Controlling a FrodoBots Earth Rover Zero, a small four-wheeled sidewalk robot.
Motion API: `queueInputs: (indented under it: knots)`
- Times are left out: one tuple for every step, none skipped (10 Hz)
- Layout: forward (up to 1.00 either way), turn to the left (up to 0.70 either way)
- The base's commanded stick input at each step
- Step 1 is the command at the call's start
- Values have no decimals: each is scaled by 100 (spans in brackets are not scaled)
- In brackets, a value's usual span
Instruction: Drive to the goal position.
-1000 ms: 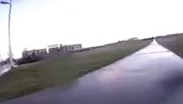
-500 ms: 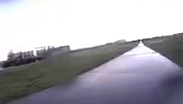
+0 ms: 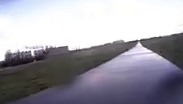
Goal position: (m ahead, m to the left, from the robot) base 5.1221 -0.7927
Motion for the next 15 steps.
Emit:
queueInputs:
  knots:
    - [0, -45]
    - [0, -45]
    - [0, -45]
    - [0, -26]
    - [0, -9]
    - [0, 0]
    - [0, 0]
    - [0, -2]
    - [0, -4]
    - [0, -7]
    - [0, -45]
    - [0, -40]
    - [0, -27]
    - [0, -10]
    - [0, 0]
